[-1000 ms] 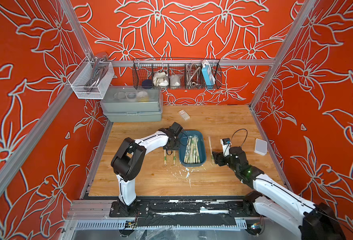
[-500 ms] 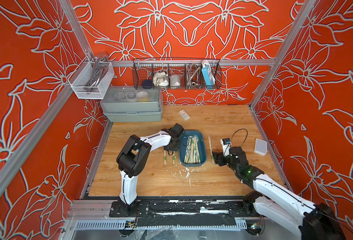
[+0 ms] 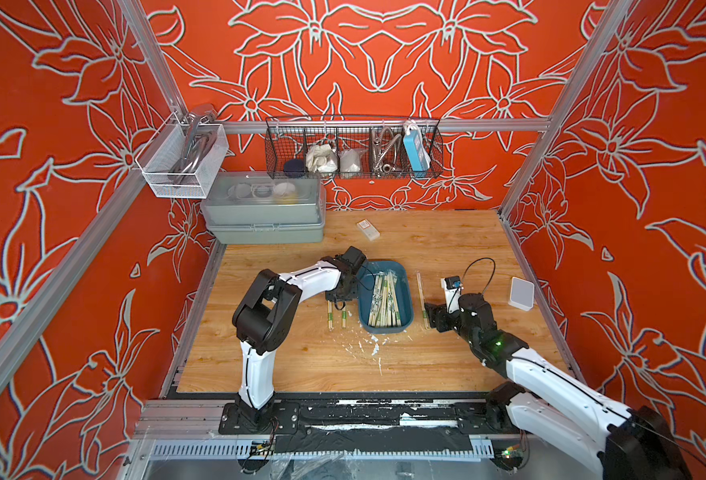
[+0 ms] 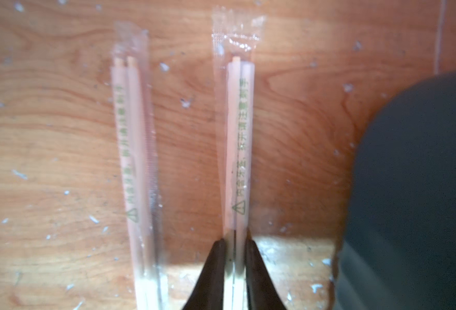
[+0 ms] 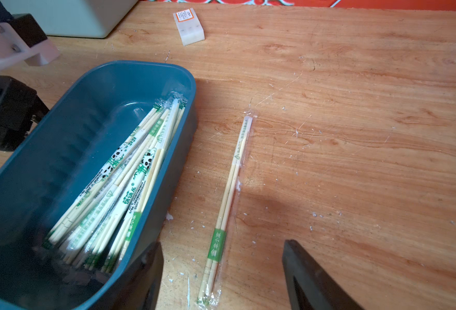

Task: Take the paired disposable chopsticks out of the storage box
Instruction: Adjust the paired disposable chopsticks at the center of the board.

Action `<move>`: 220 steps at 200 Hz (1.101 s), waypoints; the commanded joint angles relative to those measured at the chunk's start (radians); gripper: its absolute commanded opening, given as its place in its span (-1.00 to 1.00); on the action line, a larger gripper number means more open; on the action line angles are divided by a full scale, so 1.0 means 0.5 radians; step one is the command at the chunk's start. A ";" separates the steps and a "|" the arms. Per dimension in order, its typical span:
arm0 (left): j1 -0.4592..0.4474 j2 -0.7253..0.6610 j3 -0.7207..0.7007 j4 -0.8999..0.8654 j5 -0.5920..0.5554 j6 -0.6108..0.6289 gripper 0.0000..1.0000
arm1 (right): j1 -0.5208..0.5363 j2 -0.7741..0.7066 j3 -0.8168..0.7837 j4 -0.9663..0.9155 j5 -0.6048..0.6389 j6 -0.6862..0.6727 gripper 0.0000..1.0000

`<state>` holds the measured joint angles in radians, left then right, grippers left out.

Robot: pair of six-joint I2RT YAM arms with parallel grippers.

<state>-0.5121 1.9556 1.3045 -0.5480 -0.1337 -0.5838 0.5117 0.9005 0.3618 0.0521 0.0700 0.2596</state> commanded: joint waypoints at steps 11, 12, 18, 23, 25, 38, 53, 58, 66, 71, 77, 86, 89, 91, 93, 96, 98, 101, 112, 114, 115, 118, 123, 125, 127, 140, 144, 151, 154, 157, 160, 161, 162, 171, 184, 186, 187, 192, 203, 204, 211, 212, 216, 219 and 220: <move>0.025 0.014 -0.060 -0.037 0.007 -0.042 -0.61 | 0.018 -0.013 0.037 0.016 -0.020 0.015 0.50; 0.024 0.015 -0.059 -0.036 0.008 -0.043 -0.60 | 0.017 -0.012 0.037 0.016 -0.020 0.015 0.50; 0.024 0.015 -0.057 -0.036 0.015 -0.038 -0.58 | 0.018 -0.008 0.037 0.018 -0.018 0.015 0.50; 0.024 0.012 -0.055 -0.036 0.016 -0.032 -0.56 | 0.017 -0.009 0.036 0.019 -0.017 0.017 0.50; 0.024 0.011 -0.054 -0.036 0.016 -0.034 -0.56 | 0.019 -0.008 0.037 0.019 -0.015 0.017 0.50; 0.024 0.005 -0.052 -0.036 0.023 -0.013 -0.53 | 0.017 -0.002 0.039 0.019 -0.020 0.016 0.50; 0.021 -0.011 -0.053 -0.036 0.036 -0.006 -0.46 | 0.019 0.003 0.039 0.022 -0.020 0.018 0.50; 0.020 -0.019 -0.056 -0.029 0.046 0.003 -0.46 | 0.017 0.006 0.043 0.019 -0.023 0.018 0.50; 0.014 -0.034 -0.065 -0.018 0.045 0.014 -0.46 | 0.017 0.007 0.043 0.021 -0.024 0.018 0.50; 0.008 -0.044 -0.070 -0.018 0.039 0.019 -0.45 | 0.019 0.006 0.043 0.022 -0.023 0.018 0.50; 0.001 -0.058 -0.074 -0.019 0.029 0.024 -0.42 | 0.018 0.009 0.043 0.022 -0.023 0.018 0.50; -0.007 -0.078 -0.078 -0.024 0.024 0.035 -0.42 | 0.019 0.012 0.043 0.019 -0.028 0.015 0.50; -0.009 -0.083 -0.080 -0.024 0.026 0.037 -0.42 | 0.017 0.012 0.041 0.019 -0.032 0.015 0.50; -0.009 -0.089 -0.081 -0.025 0.028 0.038 -0.42 | 0.015 0.012 0.043 0.019 -0.032 0.015 0.50; -0.010 -0.091 -0.081 -0.028 0.028 0.037 -0.42 | 0.017 0.012 0.043 0.019 -0.033 0.015 0.50; -0.010 -0.099 -0.084 -0.031 0.030 0.041 -0.42 | 0.019 0.012 0.044 0.019 -0.034 0.015 0.50; -0.012 -0.105 -0.084 -0.034 0.031 0.042 -0.42 | 0.017 0.012 0.046 0.019 -0.033 0.015 0.50; -0.013 -0.116 -0.087 -0.036 0.029 0.041 -0.41 | 0.017 0.011 0.046 0.019 -0.033 0.015 0.50; -0.019 -0.160 -0.104 -0.036 0.019 0.040 -0.41 | 0.017 0.007 0.044 0.016 -0.036 0.012 0.50; -0.021 -0.171 -0.107 -0.036 0.017 0.042 -0.41 | 0.019 0.006 0.046 0.016 -0.037 0.010 0.50; -0.022 -0.174 -0.110 -0.035 0.016 0.043 -0.41 | 0.018 0.006 0.046 0.016 -0.038 0.009 0.50; -0.023 -0.190 -0.115 -0.033 0.014 0.044 -0.40 | 0.019 0.004 0.046 0.014 -0.039 0.009 0.50; -0.025 -0.219 -0.123 -0.035 0.010 0.048 -0.40 | 0.019 -0.001 0.048 0.008 -0.037 0.006 0.50; -0.029 -0.230 -0.128 -0.036 0.010 0.047 -0.39 | 0.020 -0.002 0.047 0.004 -0.038 0.004 0.50; -0.028 -0.242 -0.129 -0.036 0.010 0.048 -0.39 | 0.019 -0.003 0.050 0.000 -0.038 0.003 0.50; -0.034 -0.334 -0.152 -0.036 0.002 0.061 -0.33 | 0.020 -0.015 0.058 -0.018 -0.047 0.005 0.50; -0.036 -0.368 -0.159 -0.036 -0.001 0.065 -0.32 | 0.020 -0.018 0.060 -0.021 -0.060 0.008 0.50; -0.037 -0.426 -0.173 -0.044 -0.008 0.072 -0.30 | 0.021 -0.023 0.074 -0.034 -0.090 0.019 0.50; -0.040 -0.454 -0.180 -0.047 -0.012 0.075 -0.30 | 0.020 -0.024 0.087 -0.049 -0.104 0.026 0.50; -0.040 -0.481 -0.188 -0.045 -0.017 0.080 -0.29 | 0.025 -0.024 0.106 -0.070 -0.117 0.033 0.50; -0.043 -0.512 -0.196 -0.043 -0.021 0.087 -0.28 | 0.030 -0.021 0.128 -0.098 -0.126 0.042 0.49; -0.043 -0.523 -0.201 -0.043 -0.021 0.089 -0.27 | 0.032 -0.018 0.136 -0.109 -0.130 0.045 0.49; -0.043 -0.534 -0.206 -0.041 -0.021 0.091 -0.27 | 0.034 -0.017 0.148 -0.120 -0.130 0.048 0.49; -0.049 -0.642 -0.260 -0.017 -0.024 0.122 -0.20 | 0.066 0.002 0.250 -0.236 -0.140 0.060 0.49; -0.050 -0.837 -0.393 0.062 -0.019 0.170 -0.16 | 0.150 0.073 0.429 -0.431 -0.100 0.058 0.47; -0.050 -0.869 -0.420 0.084 -0.014 0.179 -0.15 | 0.164 0.089 0.463 -0.464 -0.083 0.058 0.47; -0.050 -0.888 -0.435 0.096 -0.011 0.184 -0.15 | 0.172 0.097 0.479 -0.479 -0.078 0.058 0.47; -0.050 -0.984 -0.520 0.171 0.008 0.220 -0.14 | 0.210 0.144 0.553 -0.557 -0.048 0.058 0.46; -0.050 -1.219 -0.749 0.385 0.040 0.288 -0.09 | 0.276 0.270 0.716 -0.715 0.005 0.079 0.42; -0.050 -1.241 -0.760 0.407 0.042 0.295 -0.08 | 0.281 0.276 0.736 -0.730 0.011 0.084 0.42; -0.050 -1.400 -0.937 0.566 0.079 0.358 -0.05 | 0.305 0.376 0.843 -0.816 0.017 0.108 0.38; -0.050 -1.422 -0.962 0.590 0.089 0.367 -0.05 | 0.308 0.390 0.857 -0.827 0.015 0.112 0.38; -0.050 -1.510 -1.057 0.678 0.120 0.406 -0.02 | 0.320 0.445 0.912 -0.869 0.000 0.122 0.34; -0.050 -1.583 -1.124 0.730 0.146 0.432 0.01 | 0.327 0.486 0.953 -0.896 -0.011 0.125 0.32; -0.050 -1.606 -1.144 0.753 0.150 0.439 0.02 | 0.331 0.501 0.966 -0.905 -0.016 0.126 0.31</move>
<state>-0.5316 1.3445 0.9356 -0.3859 -0.1181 -0.4770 0.6376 1.0313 0.7071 -0.2031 0.0456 0.2871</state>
